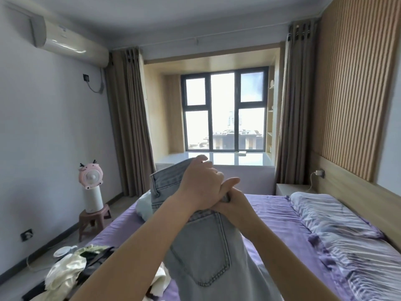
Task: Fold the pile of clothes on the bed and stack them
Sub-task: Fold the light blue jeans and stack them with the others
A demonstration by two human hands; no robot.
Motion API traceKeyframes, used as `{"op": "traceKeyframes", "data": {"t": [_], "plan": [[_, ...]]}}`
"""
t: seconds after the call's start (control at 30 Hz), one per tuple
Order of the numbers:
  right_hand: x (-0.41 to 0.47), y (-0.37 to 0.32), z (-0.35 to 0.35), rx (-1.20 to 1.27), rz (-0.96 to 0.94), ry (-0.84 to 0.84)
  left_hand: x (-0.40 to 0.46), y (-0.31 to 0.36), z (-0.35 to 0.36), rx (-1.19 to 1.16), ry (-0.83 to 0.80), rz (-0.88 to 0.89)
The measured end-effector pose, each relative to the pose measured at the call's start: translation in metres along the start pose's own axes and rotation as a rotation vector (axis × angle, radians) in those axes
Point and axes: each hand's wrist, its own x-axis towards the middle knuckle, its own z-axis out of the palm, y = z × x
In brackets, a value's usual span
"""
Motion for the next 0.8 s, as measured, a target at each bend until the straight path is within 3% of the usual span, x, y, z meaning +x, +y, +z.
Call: {"op": "traceKeyframes", "data": {"t": [0.17, 0.27, 0.4, 0.6, 0.8], "plan": [[-0.029, 0.048, -0.019, 0.278, 0.169, -0.22, -0.007, -0.001, 0.004, 0.045, -0.04, -0.015], [-0.06, 0.105, -0.017, 0.079, 0.274, -0.351, -0.012, -0.015, 0.006, 0.073, -0.069, -0.049], [-0.076, 0.144, -0.023, -0.163, 0.32, -0.275, -0.023, -0.032, 0.015, 0.091, -0.108, -0.056], [-0.055, 0.124, -0.047, -0.637, 0.107, -0.068, -0.051, -0.052, 0.026, 0.085, -0.137, -0.051], [-0.052, 0.119, -0.057, -0.786, -0.033, -0.1, -0.056, -0.057, 0.024, 0.175, -0.205, -0.036]]}}
